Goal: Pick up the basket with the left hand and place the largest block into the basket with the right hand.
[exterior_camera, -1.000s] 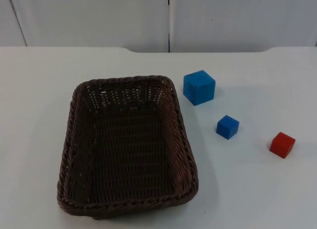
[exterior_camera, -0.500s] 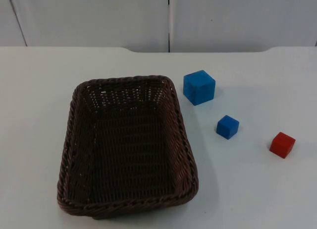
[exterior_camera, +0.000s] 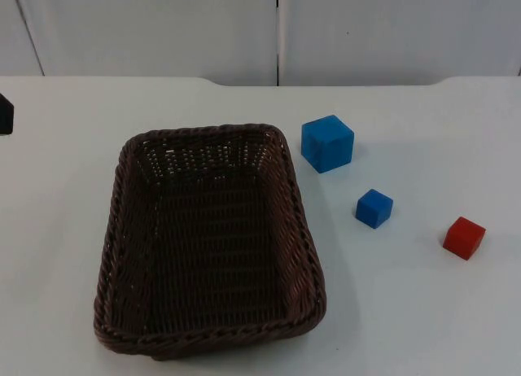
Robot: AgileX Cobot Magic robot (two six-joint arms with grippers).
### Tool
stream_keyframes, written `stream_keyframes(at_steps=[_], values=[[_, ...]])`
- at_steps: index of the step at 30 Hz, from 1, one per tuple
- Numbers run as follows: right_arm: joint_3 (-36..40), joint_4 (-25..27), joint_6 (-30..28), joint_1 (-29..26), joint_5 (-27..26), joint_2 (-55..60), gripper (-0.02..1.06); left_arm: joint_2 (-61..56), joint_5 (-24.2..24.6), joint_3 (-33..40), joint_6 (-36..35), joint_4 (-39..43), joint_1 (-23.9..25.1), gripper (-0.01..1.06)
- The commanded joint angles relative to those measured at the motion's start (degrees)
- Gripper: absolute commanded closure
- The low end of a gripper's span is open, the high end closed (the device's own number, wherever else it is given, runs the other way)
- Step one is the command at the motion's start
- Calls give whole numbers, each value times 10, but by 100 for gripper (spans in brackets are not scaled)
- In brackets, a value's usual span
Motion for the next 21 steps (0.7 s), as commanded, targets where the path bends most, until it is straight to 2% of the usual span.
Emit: stream_keyframes(at_steps=[1, 8, 15, 21], values=[[1, 4, -4, -3, -1, -2, -1, 7, -13, -6, 3, -13, 2, 0], [1, 4, -4, -3, -2, -2, -1, 43, -17, -23, 3, -23, 2, 0], [1, 4, -4, -3, -2, -2, -1, 112, -41, -34, 3, -41, 2, 0], [1, 4, -4, -3, -2, -2, -1, 186, -42, -44, 3, -59, -7, 0]])
